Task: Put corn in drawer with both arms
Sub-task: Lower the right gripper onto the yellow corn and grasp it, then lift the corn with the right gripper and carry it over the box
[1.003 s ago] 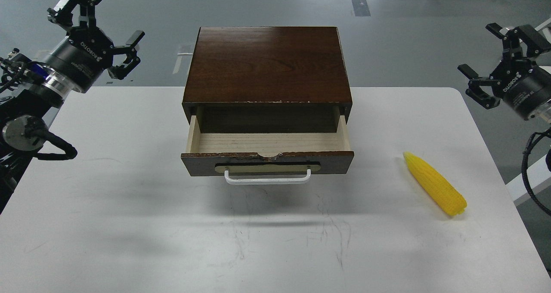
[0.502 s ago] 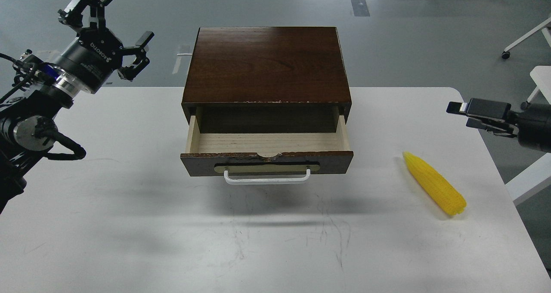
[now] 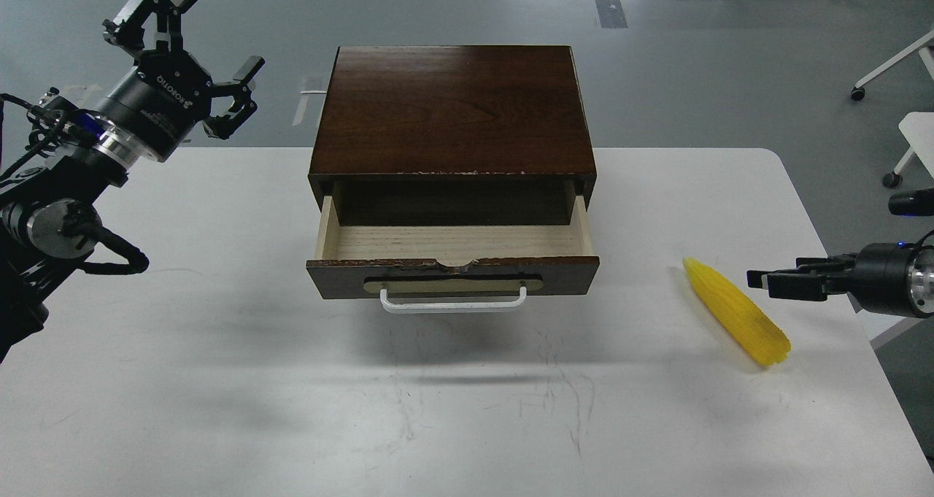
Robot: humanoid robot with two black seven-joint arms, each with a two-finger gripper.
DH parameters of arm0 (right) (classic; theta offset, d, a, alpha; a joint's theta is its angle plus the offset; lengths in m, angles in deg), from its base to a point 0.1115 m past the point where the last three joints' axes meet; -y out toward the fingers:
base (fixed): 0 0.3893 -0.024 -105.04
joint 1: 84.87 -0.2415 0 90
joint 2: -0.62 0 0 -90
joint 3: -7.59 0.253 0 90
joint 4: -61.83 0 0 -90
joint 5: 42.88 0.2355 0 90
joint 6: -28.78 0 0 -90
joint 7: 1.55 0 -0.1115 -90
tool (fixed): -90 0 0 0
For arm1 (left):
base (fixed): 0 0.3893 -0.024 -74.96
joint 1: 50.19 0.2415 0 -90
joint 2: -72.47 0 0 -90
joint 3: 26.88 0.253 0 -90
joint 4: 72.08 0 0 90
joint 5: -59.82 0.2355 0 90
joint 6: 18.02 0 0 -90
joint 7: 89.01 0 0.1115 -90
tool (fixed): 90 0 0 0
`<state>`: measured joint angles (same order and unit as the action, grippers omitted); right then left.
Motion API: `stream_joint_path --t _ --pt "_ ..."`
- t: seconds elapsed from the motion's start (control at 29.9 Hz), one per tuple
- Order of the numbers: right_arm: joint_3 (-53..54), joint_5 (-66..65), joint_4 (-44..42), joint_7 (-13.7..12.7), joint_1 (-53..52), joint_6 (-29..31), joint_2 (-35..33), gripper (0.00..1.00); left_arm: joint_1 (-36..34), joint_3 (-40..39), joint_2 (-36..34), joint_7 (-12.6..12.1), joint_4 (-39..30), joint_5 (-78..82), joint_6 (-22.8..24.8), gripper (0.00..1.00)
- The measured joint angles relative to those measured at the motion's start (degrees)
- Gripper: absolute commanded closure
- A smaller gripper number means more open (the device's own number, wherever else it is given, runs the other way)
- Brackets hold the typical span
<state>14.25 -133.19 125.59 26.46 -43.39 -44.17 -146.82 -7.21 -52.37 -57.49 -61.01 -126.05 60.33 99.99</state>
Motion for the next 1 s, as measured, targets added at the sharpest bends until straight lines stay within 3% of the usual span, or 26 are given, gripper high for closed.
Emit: stream_joint_path --t 0.43,0.64,0.7,0.77,0.94,1.0 --pt "-5.52 -0.9 -4.37 -0.03 -0.04 -1.84 5.92 0.07 0.08 -0.02 0.25 0.0 0.0 -0.07 0.0 0.02" --pt "-7.37 -1.16 -5.95 -0.02 -0.08 -2.25 7.67 0.19 0.12 -0.09 0.4 0.0 0.01 -0.07 -0.01 0.02" --pt "-7.74 -1.23 -6.41 -0.02 -0.08 -2.27 8.16 0.3 0.11 -0.09 0.41 0.0 0.01 -0.07 -0.01 0.01" --pt "-7.89 -1.26 -6.7 -0.01 -0.08 -2.28 8.43 0.53 0.11 -0.09 0.41 0.0 0.01 -0.07 -0.01 0.02" --pt "-8.86 -1.32 -6.9 -0.01 -0.49 -2.29 8.56 0.95 0.11 -0.09 0.41 0.0 0.01 -0.07 -0.01 0.02" --pt "-9.48 -1.34 -6.9 -0.01 -0.86 -2.29 8.55 0.99 0.11 -0.09 0.41 0.0 0.01 -0.07 -0.01 0.02"
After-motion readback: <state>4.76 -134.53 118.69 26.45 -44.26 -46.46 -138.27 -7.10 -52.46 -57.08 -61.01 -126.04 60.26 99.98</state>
